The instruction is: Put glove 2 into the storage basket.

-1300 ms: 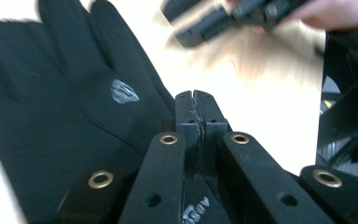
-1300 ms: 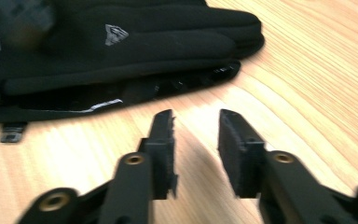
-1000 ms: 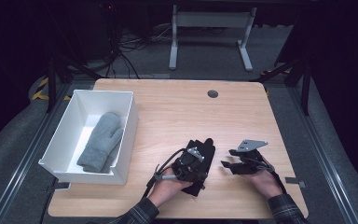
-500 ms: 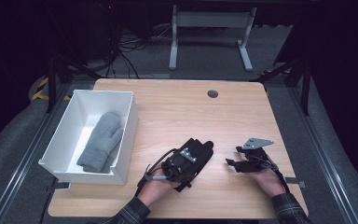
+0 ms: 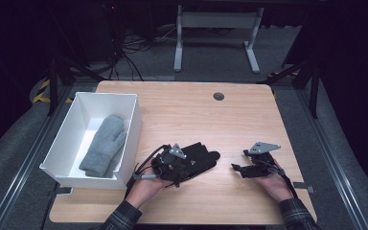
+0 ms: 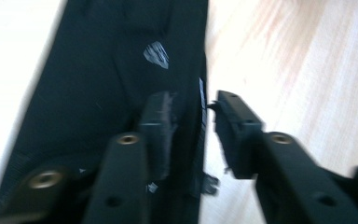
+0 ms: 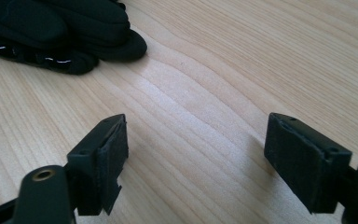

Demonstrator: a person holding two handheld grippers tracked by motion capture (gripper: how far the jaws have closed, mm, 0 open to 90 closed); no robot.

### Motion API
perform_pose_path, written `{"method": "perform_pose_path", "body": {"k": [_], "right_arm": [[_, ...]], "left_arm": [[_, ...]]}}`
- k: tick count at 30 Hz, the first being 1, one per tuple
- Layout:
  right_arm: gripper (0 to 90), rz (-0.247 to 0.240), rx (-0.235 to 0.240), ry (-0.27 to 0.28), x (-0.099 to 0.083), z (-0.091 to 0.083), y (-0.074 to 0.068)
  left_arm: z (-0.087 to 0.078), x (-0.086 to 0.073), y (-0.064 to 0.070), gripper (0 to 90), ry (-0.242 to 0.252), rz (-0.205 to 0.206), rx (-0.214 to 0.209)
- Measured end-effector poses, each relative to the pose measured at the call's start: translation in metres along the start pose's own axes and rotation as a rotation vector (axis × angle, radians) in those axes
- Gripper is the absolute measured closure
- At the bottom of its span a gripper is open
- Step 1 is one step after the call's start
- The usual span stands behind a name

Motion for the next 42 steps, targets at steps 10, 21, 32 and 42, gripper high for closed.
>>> {"method": "perform_pose_path", "body": {"k": [10, 21, 32, 42], "right_arm": [[19.5, 0.001, -0.003, 0.009, -0.001, 0.001, 0.0], [19.3, 0.001, -0.003, 0.009, -0.001, 0.001, 0.0], [19.3, 0.001, -0.003, 0.009, -0.001, 0.001, 0.0], [19.3, 0.001, -0.001, 0.01, -0.001, 0.001, 0.0]], "left_arm": [[0.011, 0.024, -0.017, 23.5, 0.028, 0.073, 0.057], [0.034, 0.024, -0.031, 14.9, -0.024, 0.061, 0.058], [0.044, 0.018, -0.032, 14.1, -0.044, 0.1, 0.103], [0.045, 0.017, -0.032, 19.7, -0.056, 0.077, 0.07]]}}
Point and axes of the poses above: each handheld gripper's, and its own axes: z roughly forward along the jaws, x roughly out of its top, y roughly to its right, the point moved 3 cm from there along z, roughly forward along the jaws, and after that the axes turned 12 degrees about -z, right-handed, at the moved point
